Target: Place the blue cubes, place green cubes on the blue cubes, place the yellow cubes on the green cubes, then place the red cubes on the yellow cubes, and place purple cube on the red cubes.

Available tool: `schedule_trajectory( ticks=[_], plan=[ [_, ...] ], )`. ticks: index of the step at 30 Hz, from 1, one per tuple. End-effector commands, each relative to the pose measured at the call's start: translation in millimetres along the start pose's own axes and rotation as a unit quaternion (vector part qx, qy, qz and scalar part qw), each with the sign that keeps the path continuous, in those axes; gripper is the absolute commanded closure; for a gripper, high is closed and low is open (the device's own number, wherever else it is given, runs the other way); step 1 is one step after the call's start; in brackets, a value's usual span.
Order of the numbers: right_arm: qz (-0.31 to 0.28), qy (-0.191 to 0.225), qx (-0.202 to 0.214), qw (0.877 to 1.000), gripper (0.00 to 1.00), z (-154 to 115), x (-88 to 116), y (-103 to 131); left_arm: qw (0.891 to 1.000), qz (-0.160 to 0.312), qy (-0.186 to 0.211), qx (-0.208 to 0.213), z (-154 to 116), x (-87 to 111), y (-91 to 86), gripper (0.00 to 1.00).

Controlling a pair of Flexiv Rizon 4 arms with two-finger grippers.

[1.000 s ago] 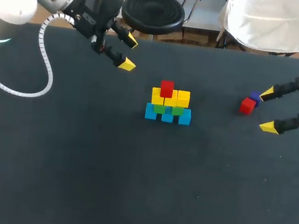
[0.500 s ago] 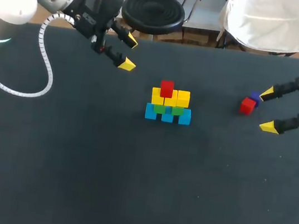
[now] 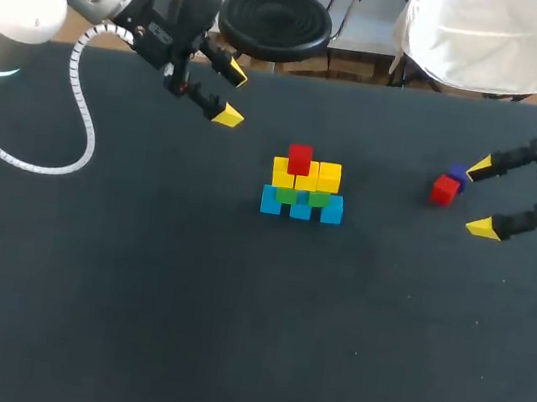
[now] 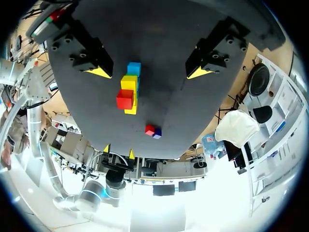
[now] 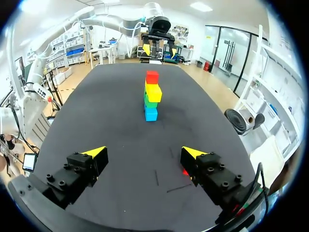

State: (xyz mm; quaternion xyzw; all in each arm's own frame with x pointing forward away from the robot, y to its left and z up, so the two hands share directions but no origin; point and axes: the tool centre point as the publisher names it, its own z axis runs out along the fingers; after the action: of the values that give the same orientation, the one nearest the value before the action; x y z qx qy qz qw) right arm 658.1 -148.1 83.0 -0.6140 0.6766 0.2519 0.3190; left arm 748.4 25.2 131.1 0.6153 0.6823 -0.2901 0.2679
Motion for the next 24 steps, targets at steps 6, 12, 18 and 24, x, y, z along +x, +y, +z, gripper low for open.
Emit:
schedule_trajectory(
  ticks=[6, 12, 18, 24],
  plan=[
    [-0.066, -0.007, -0.07, 0.995, 0.0, 12.5, -8.7, -4.1, 1.0, 0.0, 0.001, 0.001, 0.1, 0.0, 1.1, 0.0],
    [-0.117, 0.002, -0.119, 0.986, 0.0, 15.0, -10.8, -5.8, 1.0, 0.0, 0.001, 0.001, 0.1, 0.0, 1.1, 0.0],
    [-0.179, -0.007, -0.141, 0.974, 0.0, 2.6, -4.6, -4.4, 1.0, 0.0, 0.001, 0.001, 0.1, 0.0, 1.1, 0.0],
    [-0.206, 0.006, -0.169, 0.964, 0.0, 0.2, 5.2, -10.9, 1.0, 0.0, 0.001, 0.001, 0.1, 0.0, 1.1, 0.0]
  ],
)
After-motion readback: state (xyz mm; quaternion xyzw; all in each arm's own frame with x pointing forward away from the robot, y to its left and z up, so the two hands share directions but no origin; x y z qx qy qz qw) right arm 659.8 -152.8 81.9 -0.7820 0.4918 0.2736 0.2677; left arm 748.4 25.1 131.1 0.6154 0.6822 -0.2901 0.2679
